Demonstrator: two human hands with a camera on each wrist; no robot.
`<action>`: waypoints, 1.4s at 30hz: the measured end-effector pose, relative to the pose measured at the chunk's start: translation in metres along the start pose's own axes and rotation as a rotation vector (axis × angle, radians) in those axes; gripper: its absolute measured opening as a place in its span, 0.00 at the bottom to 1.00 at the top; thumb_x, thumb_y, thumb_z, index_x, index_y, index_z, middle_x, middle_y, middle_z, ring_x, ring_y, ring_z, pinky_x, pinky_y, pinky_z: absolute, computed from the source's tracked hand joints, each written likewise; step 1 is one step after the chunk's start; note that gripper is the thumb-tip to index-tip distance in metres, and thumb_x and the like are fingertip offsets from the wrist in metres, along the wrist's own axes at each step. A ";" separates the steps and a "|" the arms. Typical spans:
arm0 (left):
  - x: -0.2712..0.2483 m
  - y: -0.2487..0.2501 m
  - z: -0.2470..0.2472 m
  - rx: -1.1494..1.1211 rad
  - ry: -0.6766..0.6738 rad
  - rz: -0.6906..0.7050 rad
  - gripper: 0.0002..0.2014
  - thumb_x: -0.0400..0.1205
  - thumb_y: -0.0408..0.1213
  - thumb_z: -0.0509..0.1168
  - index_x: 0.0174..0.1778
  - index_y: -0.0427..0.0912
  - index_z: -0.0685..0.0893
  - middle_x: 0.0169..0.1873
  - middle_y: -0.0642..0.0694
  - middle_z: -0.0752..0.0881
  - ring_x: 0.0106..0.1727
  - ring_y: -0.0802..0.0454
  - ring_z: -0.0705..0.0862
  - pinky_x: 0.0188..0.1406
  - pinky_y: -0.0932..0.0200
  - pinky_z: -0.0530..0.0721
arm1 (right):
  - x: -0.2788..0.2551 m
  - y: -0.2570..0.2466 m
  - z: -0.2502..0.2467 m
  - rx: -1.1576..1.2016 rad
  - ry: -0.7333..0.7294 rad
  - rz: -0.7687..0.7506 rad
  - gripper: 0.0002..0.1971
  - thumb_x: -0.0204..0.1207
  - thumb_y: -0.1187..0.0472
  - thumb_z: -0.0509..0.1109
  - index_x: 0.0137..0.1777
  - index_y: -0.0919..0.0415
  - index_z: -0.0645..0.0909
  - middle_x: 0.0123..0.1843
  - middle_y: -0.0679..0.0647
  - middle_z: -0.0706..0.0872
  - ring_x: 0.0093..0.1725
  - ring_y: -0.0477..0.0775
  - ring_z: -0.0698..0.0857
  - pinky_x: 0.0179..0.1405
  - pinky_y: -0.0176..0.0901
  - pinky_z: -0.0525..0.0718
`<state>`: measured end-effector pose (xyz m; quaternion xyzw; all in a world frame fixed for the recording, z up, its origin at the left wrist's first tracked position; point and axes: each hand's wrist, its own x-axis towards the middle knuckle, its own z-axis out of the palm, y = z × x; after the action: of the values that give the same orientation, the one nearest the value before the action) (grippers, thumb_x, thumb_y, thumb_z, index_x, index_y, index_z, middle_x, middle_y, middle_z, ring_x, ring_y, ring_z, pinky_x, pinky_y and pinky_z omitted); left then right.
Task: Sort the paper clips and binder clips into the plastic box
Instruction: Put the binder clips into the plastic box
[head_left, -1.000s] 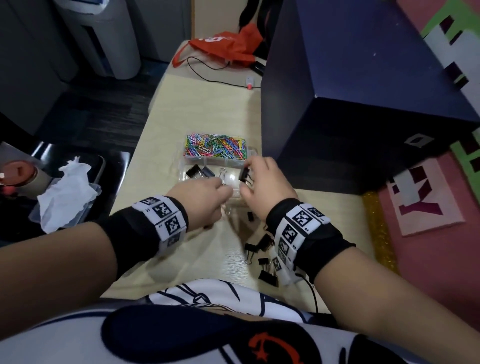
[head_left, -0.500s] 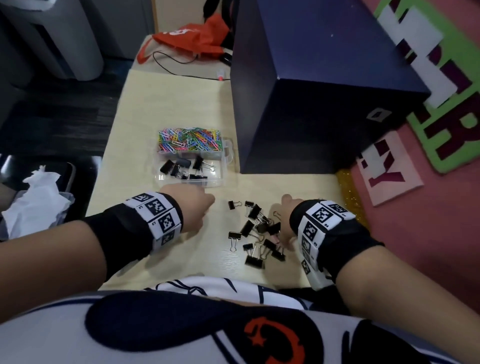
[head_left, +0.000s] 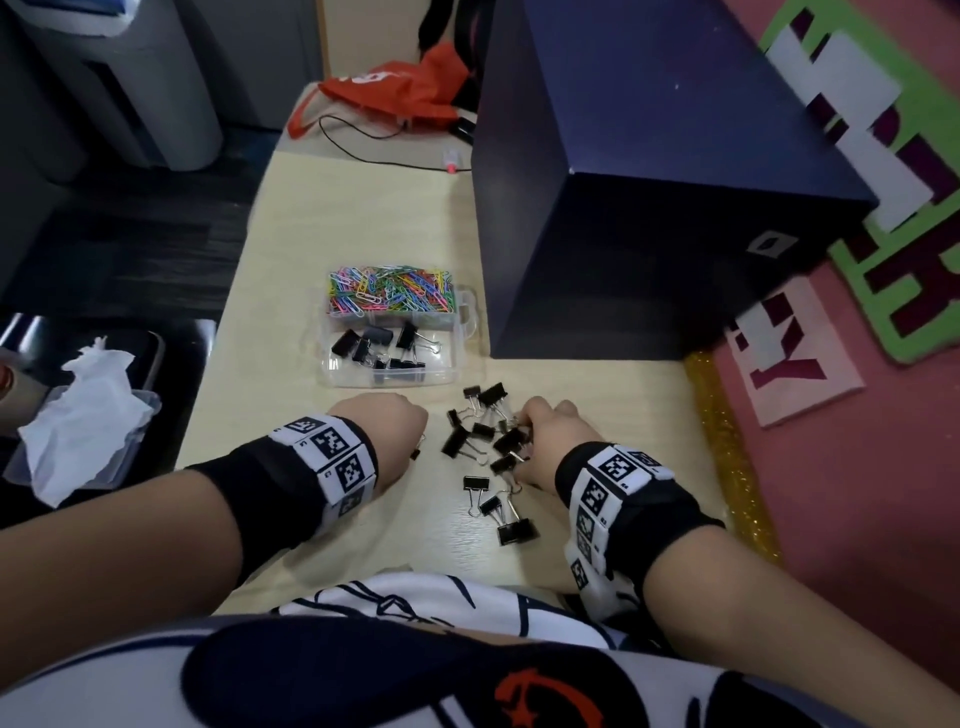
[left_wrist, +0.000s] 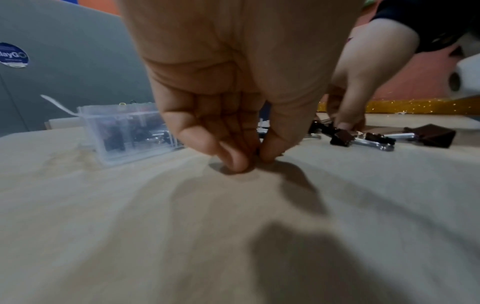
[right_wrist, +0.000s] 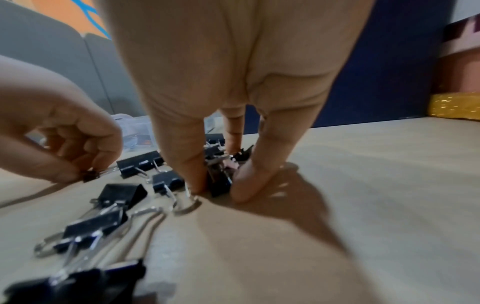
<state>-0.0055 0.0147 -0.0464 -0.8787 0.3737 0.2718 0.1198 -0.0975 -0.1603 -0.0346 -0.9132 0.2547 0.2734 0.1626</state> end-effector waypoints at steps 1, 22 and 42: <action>0.000 0.001 0.001 -0.001 0.011 0.005 0.08 0.79 0.34 0.60 0.53 0.44 0.77 0.49 0.46 0.81 0.50 0.44 0.83 0.43 0.54 0.81 | 0.001 -0.003 0.002 0.007 0.019 -0.038 0.27 0.70 0.59 0.75 0.67 0.50 0.68 0.62 0.55 0.68 0.48 0.56 0.81 0.47 0.45 0.84; -0.004 -0.020 -0.026 -0.068 0.285 0.069 0.10 0.83 0.39 0.56 0.53 0.44 0.82 0.52 0.46 0.80 0.51 0.45 0.82 0.41 0.54 0.78 | 0.017 -0.065 -0.053 -0.033 0.171 -0.213 0.11 0.76 0.55 0.66 0.52 0.59 0.86 0.57 0.57 0.83 0.52 0.57 0.82 0.46 0.40 0.76; -0.003 -0.011 0.001 0.034 0.094 0.253 0.17 0.81 0.47 0.62 0.65 0.54 0.71 0.62 0.45 0.71 0.59 0.43 0.76 0.52 0.47 0.82 | 0.023 -0.041 -0.007 -0.115 0.030 -0.224 0.24 0.74 0.55 0.69 0.68 0.48 0.67 0.64 0.56 0.66 0.63 0.63 0.73 0.55 0.54 0.80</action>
<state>0.0003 0.0242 -0.0450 -0.8341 0.4913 0.2369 0.0821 -0.0550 -0.1385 -0.0361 -0.9478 0.1373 0.2539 0.1355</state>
